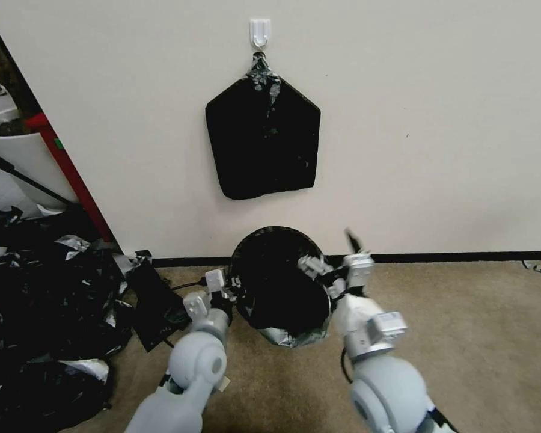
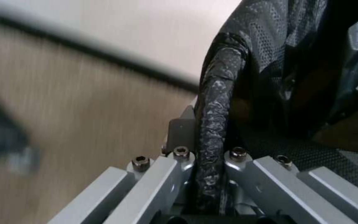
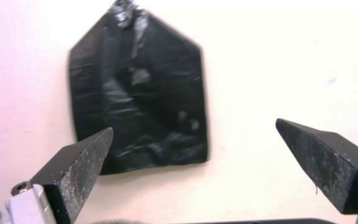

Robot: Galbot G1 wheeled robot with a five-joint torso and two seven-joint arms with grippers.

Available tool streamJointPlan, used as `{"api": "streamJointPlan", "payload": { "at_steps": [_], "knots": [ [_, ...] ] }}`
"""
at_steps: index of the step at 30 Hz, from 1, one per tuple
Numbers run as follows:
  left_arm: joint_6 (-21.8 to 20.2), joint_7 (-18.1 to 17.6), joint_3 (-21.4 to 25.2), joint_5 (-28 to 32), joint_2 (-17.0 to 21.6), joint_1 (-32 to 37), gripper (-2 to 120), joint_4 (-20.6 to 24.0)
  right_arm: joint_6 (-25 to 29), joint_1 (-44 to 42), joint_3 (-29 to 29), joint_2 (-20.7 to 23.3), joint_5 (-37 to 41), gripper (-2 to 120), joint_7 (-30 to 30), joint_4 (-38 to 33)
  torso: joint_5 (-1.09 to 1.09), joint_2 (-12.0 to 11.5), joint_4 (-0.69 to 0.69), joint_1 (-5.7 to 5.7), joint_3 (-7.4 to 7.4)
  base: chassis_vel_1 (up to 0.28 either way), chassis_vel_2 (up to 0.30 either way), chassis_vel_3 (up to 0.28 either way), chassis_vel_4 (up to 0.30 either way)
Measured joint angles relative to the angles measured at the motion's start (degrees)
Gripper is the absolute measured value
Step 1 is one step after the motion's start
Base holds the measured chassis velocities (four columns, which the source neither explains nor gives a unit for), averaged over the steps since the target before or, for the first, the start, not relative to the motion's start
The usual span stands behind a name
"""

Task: Place a trash bag onto the trash bin.

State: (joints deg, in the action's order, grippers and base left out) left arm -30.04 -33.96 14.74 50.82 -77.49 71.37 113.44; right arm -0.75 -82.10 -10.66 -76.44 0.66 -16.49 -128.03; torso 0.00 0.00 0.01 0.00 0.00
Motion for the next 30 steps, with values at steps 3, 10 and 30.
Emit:
{"api": "streamJointPlan", "payload": {
  "at_steps": [3,10,30],
  "knots": [
    [-6.74,-8.22,1.60,10.16,0.00,-1.01,2,1.80,-0.02,-1.45,0.01,-0.45,-1.47,100,-1.86,-0.41,0.00,0.00,0.00,0.00,0.00,0.000,0.000,0.000,0.000],
    [-10.11,-14.13,2.16,15.15,-0.59,-1.75,2,0.45,-0.73,-2.91,0.82,-1.27,-2.30,100,-3.84,0.45,0.00,0.00,-0.01,0.00,0.00,0.000,0.000,0.000,0.000],
    [-4.74,-6.65,0.70,4.38,-0.55,0.82,54,2.83,-2.79,-5.21,2.18,-1.30,-2.66,100,-6.52,3.22,0.00,0.00,0.00,0.00,0.00,0.000,0.000,0.000,0.000]
  ]
}}
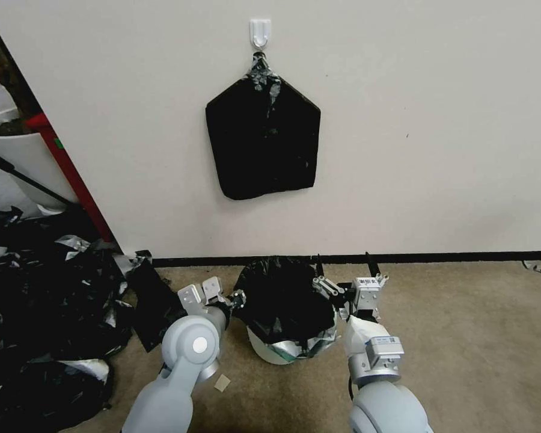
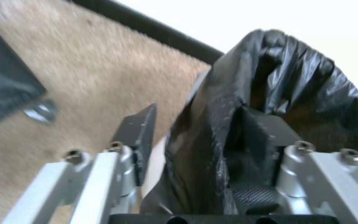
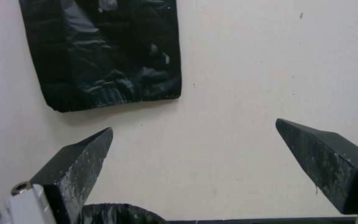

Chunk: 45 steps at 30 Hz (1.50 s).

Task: Place a trash bag onto the trash bin.

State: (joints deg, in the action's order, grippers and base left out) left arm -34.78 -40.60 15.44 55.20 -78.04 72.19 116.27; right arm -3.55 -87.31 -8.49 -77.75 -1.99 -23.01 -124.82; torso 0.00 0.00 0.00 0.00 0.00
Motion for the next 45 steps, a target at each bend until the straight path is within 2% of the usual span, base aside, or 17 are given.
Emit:
{"api": "streamJointPlan", "payload": {
  "at_steps": [1,4,5,7,8,9,10,11,12,14,15,16,19,20,22,45],
  "knots": [
    [0.00,0.00,0.00,0.00,0.00,0.00,54,0.00,0.00,0.00,0.00,0.00,0.00,100,0.00,0.00,0.00,0.00,0.00,0.00,0.00,0.000,0.000,0.000,0.000],
    [2.83,1.47,0.89,-5.78,0.57,3.18,70,4.28,2.52,0.32,-1.24,-0.97,0.07,100,-0.92,1.49,0.00,0.00,-0.01,0.00,0.00,0.000,0.000,0.000,0.000],
    [2.83,1.47,0.89,-5.78,0.57,3.18,70,4.28,2.52,0.32,-1.24,-0.97,0.07,100,-0.92,1.49,0.00,0.00,-0.01,0.00,0.00,0.000,0.000,0.000,0.000],
    [6.31,2.82,1.36,-10.43,0.90,4.79,77,5.51,4.65,0.55,-3.53,-2.13,0.14,100,-1.27,2.93,0.00,0.00,-0.02,0.00,0.00,0.000,0.000,0.000,0.000],
    [6.31,2.82,1.36,-10.43,0.90,4.79,77,5.51,4.65,0.55,-3.53,-2.13,0.14,100,-1.27,2.93,0.00,0.00,-0.02,0.00,0.00,0.000,0.000,0.000,0.000],
    [10.18,4.88,1.66,-13.69,1.12,5.62,84,5.44,6.58,0.64,-5.60,-3.03,-0.61,100,-1.26,4.15,0.00,0.00,-0.02,0.00,0.00,0.000,0.000,0.000,0.000],
    [21.93,11.95,2.35,-20.17,1.41,6.80,91,2.93,13.94,0.84,-10.76,-5.18,-5.10,100,0.80,7.58,-0.01,0.00,-0.01,0.00,0.00,0.000,0.000,0.000,0.000],
    [21.93,11.95,2.35,-20.17,1.41,6.80,91,2.93,13.94,0.84,-10.76,-5.18,-5.10,100,0.80,7.58,-0.01,0.00,-0.01,0.00,0.00,0.000,0.000,0.000,0.000],
    [30.71,17.24,3.20,-26.70,1.43,7.05,95,-0.14,21.29,1.36,-15.06,-6.96,-10.08,100,3.40,10.87,0.01,0.00,0.00,0.00,0.00,0.000,0.000,0.000,0.000],
    [42.39,25.26,5.66,-35.19,1.64,7.07,100,-3.89,27.15,1.72,-19.58,-8.97,-13.93,100,5.58,13.64,-0.01,0.00,-0.01,0.00,0.00,0.000,0.000,0.000,0.000],
    [44.82,27.57,6.20,-36.61,1.94,7.10,100,-4.44,27.83,1.51,-20.44,-9.52,-13.53,100,5.87,13.97,0.01,0.00,0.00,0.00,-0.01,0.000,0.000,0.000,0.000],
    [44.82,27.57,6.20,-36.61,1.94,7.10,100,-4.44,27.83,1.51,-20.44,-9.52,-13.53,100,5.87,13.97,0.01,0.00,0.00,0.00,-0.01,0.000,0.000,0.000,0.000],
    [48.84,33.65,7.68,-37.58,2.60,6.90,100,-4.72,27.71,0.69,-21.09,-10.07,-11.50,100,5.91,14.27,0.00,0.00,-0.01,0.00,0.00,0.000,0.000,0.000,0.000],
    [48.84,33.65,7.68,-37.58,2.60,6.90,100,-4.72,27.71,0.69,-21.09,-10.07,-11.50,100,5.91,14.27,0.00,0.00,-0.01,0.00,0.00,0.000,0.000,0.000,0.000],
    [49.82,37.35,8.50,-37.58,2.66,6.65,100,-4.63,26.46,0.22,-20.78,-10.01,-10.74,100,5.58,14.23,-0.01,0.00,0.00,0.00,0.00,0.000,0.000,0.000,0.000],
    [50.09,37.49,8.57,-36.71,2.65,6.51,100,-4.38,25.53,0.13,-20.27,-9.74,-10.30,100,5.30,13.75,0.00,0.00,0.00,0.00,0.00,0.000,0.000,0.000,0.000]
  ]
}}
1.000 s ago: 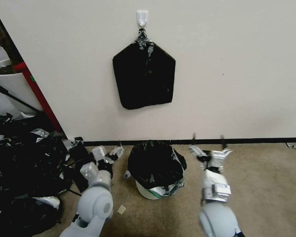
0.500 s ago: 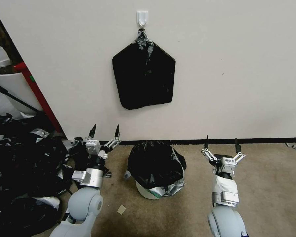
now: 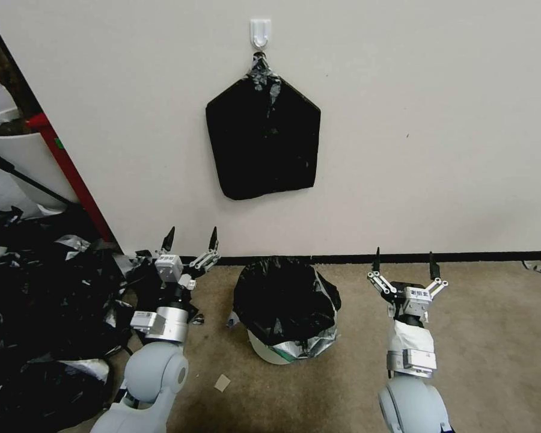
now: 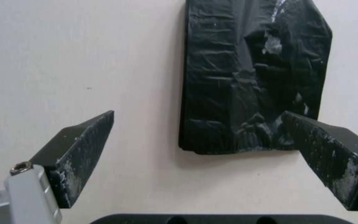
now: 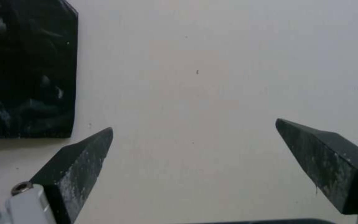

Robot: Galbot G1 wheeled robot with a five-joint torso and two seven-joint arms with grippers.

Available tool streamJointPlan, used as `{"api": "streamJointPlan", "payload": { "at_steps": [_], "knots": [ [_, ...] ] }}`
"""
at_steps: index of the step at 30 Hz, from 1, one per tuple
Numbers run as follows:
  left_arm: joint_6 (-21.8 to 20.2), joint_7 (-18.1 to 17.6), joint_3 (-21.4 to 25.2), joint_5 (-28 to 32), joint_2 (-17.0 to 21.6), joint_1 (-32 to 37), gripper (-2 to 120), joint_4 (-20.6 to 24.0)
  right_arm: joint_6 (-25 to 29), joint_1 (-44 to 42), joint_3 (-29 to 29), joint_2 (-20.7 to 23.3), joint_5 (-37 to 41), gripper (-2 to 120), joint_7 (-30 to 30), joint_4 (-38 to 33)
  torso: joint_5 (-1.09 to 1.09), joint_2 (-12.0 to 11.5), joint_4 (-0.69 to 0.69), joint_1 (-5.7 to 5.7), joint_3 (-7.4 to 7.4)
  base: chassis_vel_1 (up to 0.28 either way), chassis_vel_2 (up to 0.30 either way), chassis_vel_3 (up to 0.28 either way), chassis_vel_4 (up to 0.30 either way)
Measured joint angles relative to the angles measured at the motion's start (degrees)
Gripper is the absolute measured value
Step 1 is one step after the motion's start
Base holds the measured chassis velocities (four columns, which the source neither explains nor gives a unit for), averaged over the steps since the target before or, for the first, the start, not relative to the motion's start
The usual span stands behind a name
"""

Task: Place a trash bag onto the trash bin.

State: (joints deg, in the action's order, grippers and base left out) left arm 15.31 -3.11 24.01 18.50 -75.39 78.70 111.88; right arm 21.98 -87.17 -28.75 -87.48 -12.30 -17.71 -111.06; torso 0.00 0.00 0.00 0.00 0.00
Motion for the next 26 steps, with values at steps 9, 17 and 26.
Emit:
{"api": "streamJointPlan", "payload": {
  "at_steps": [9,17,26],
  "knots": [
    [0.00,-0.13,-0.03,0.06,-0.01,-0.01,100,0.03,-0.05,0.01,0.03,0.03,0.03,100,-0.04,-0.03,0.00,0.00,0.00,0.00,0.00,0.000,0.000,0.000,0.000],
    [0.00,-0.19,-0.06,0.10,-0.01,-0.02,100,0.03,-0.08,0.01,0.06,0.04,0.05,100,-0.05,-0.07,0.00,0.00,0.00,0.00,0.00,0.000,0.000,0.000,0.000],
    [-0.01,-0.23,-0.06,0.14,-0.01,-0.02,100,0.03,-0.09,0.01,0.07,0.05,0.05,100,-0.05,-0.07,0.00,0.00,0.00,0.00,0.00,0.000,0.000,0.000,0.000]
  ]
}}
